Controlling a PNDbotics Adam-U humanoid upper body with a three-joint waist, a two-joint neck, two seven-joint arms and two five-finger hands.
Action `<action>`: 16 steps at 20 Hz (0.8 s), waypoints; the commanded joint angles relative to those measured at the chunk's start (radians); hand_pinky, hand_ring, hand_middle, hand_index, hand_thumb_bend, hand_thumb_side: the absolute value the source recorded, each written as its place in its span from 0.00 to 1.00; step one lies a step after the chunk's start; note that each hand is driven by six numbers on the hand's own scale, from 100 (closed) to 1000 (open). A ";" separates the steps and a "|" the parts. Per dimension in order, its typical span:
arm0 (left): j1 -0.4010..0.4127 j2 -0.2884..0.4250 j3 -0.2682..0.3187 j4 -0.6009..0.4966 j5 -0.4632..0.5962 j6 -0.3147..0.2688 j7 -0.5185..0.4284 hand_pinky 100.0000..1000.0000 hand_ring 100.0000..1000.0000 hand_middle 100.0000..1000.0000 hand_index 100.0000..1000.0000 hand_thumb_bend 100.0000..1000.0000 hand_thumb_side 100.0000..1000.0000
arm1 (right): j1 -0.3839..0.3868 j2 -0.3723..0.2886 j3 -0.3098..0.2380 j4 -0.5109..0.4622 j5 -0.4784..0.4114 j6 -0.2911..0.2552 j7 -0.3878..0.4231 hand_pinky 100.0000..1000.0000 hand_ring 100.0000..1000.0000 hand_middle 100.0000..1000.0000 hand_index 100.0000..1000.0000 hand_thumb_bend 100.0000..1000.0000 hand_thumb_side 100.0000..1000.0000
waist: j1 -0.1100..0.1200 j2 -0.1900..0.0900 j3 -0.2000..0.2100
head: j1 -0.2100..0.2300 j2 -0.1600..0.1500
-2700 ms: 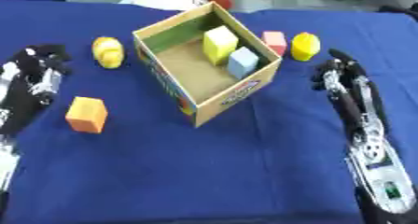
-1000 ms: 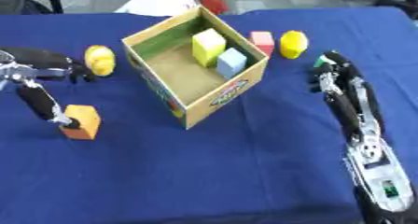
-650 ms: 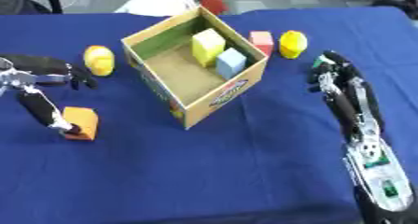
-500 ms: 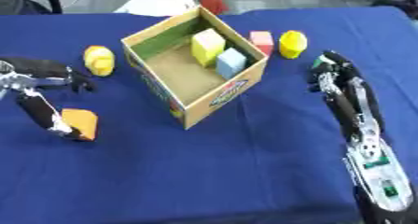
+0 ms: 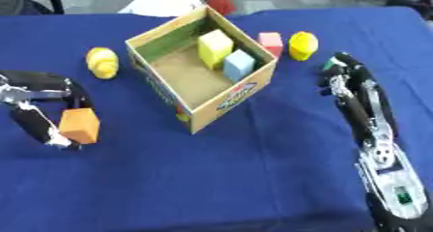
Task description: Pick up objects on the table and place them in the box.
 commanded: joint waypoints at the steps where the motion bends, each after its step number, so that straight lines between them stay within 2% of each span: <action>1: -0.004 0.045 0.004 -0.026 -0.004 -0.108 -0.114 0.67 0.53 0.55 0.71 0.47 0.38 | -0.007 -0.015 -0.004 -0.011 -0.001 -0.001 0.002 0.51 0.56 0.56 0.86 0.00 0.59 | 0.015 -0.021 -0.001 | 0.000 0.004; 3: -0.003 0.048 0.006 -0.034 -0.013 -0.104 -0.114 0.63 0.48 0.49 0.66 0.43 0.29 | -0.007 -0.015 -0.004 -0.011 -0.001 -0.001 0.001 0.51 0.56 0.56 0.86 0.00 0.59 | 0.016 -0.022 0.000 | 0.000 0.003; 6: -0.008 0.048 0.022 -0.050 -0.018 -0.092 -0.114 0.60 0.44 0.44 0.62 0.30 0.12 | -0.007 -0.016 -0.004 -0.010 -0.001 -0.001 0.001 0.51 0.56 0.56 0.86 0.00 0.60 | 0.016 -0.023 0.001 | -0.002 0.002; 7: -0.009 0.048 0.027 -0.059 -0.016 -0.086 -0.114 0.60 0.43 0.43 0.62 0.30 0.11 | -0.007 -0.017 -0.004 -0.010 -0.001 0.000 0.001 0.51 0.56 0.56 0.86 0.00 0.60 | 0.016 -0.023 0.001 | -0.003 0.002; 8: -0.014 0.047 0.036 -0.072 -0.011 -0.081 -0.114 0.59 0.42 0.41 0.59 0.25 0.05 | -0.006 -0.017 -0.004 -0.009 -0.001 0.000 0.001 0.51 0.56 0.56 0.86 0.00 0.60 | 0.016 -0.024 0.001 | -0.003 0.001; 12: -0.068 0.031 0.093 -0.155 0.021 -0.055 -0.114 0.60 0.41 0.41 0.59 0.22 0.07 | -0.004 -0.018 -0.004 -0.009 -0.002 0.000 0.001 0.51 0.56 0.56 0.86 0.00 0.60 | 0.015 -0.027 0.003 | -0.005 0.003; 16: -0.181 -0.046 0.128 -0.170 0.008 -0.020 -0.114 0.62 0.42 0.42 0.60 0.23 0.08 | 0.000 -0.018 -0.001 -0.008 -0.003 0.000 0.004 0.51 0.56 0.56 0.86 0.00 0.60 | 0.015 -0.035 0.005 | -0.003 0.005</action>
